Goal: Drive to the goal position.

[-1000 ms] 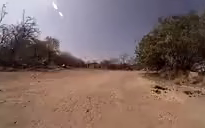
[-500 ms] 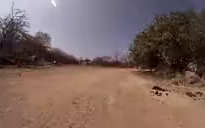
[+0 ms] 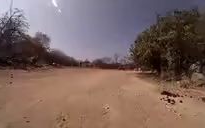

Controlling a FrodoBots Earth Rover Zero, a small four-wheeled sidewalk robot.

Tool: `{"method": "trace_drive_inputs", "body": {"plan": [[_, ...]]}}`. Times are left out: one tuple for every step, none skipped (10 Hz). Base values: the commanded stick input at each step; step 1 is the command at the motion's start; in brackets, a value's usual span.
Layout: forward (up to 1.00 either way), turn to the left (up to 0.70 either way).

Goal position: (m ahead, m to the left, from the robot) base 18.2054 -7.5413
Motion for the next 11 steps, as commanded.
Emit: {"method": "trace_drive_inputs", "body": {"plan": [[1.00, 0.00], [1.00, 0.00], [1.00, 0.00], [1.00, 0.00], [1.00, 0.00], [1.00, -0.23], [1.00, -0.36], [1.00, -0.38], [1.00, -0.39], [1.00, -0.10], [1.00, -0.02]]}}
